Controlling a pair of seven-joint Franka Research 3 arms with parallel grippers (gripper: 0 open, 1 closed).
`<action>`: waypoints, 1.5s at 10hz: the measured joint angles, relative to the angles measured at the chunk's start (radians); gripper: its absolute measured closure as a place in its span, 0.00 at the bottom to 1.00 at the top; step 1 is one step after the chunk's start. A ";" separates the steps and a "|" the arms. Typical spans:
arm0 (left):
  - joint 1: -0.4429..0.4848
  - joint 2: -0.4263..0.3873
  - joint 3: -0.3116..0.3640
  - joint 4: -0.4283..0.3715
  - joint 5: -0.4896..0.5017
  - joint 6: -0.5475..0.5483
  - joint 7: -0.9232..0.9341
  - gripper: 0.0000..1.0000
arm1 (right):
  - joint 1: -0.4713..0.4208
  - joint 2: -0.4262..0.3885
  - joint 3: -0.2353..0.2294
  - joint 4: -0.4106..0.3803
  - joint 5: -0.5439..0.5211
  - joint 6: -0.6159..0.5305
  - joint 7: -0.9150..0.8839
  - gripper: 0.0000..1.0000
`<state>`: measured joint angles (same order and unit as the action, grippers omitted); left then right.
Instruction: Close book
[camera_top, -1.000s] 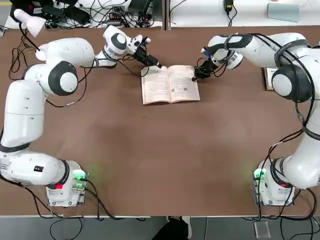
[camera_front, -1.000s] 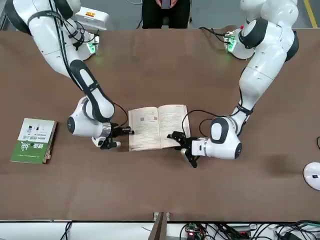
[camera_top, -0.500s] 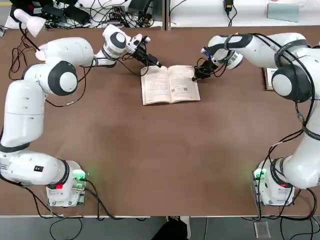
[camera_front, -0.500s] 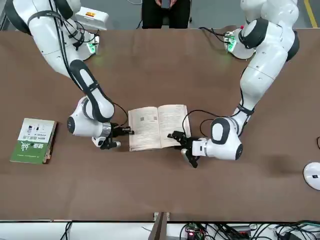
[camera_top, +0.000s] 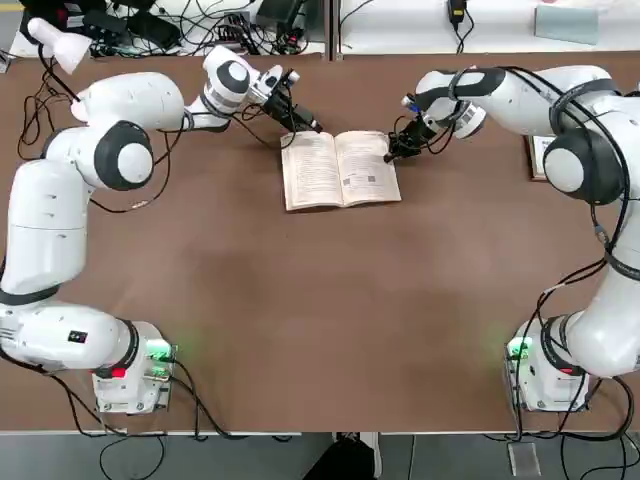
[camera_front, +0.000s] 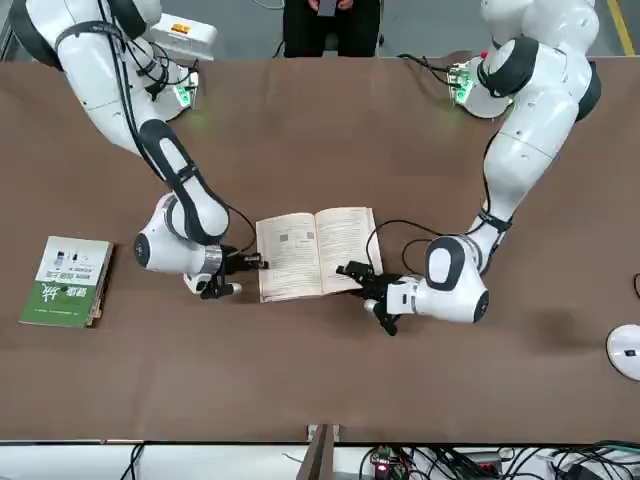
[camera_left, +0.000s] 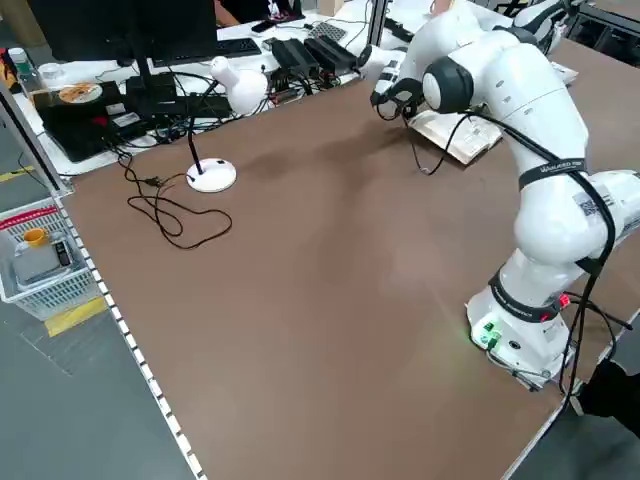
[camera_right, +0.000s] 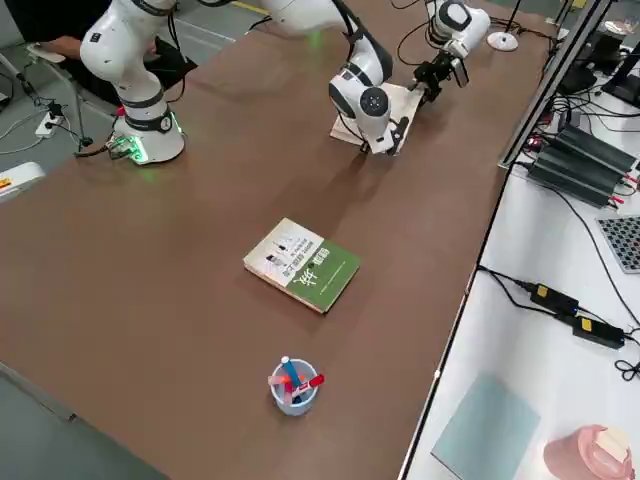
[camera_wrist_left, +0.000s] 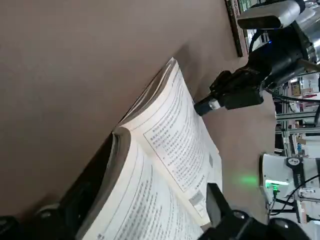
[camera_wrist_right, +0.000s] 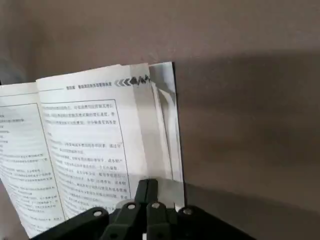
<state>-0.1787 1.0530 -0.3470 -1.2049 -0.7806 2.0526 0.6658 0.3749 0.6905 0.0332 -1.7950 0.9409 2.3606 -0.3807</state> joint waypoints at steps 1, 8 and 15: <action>0.005 -0.005 0.000 0.000 0.000 -0.009 -0.011 0.00 | 0.000 0.000 0.000 0.000 0.000 0.000 0.000 0.99; 0.036 -0.030 0.001 0.001 0.000 -0.091 -0.114 0.00 | 0.000 0.000 0.000 0.000 0.000 0.000 0.000 0.99; 0.052 -0.038 -0.026 0.000 -0.003 -0.114 -0.234 0.00 | 0.000 0.000 -0.001 0.000 0.000 0.000 0.000 0.99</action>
<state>-0.1269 1.0149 -0.3729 -1.2044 -0.7837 1.9384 0.4322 0.3749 0.6906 0.0326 -1.7950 0.9409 2.3606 -0.3807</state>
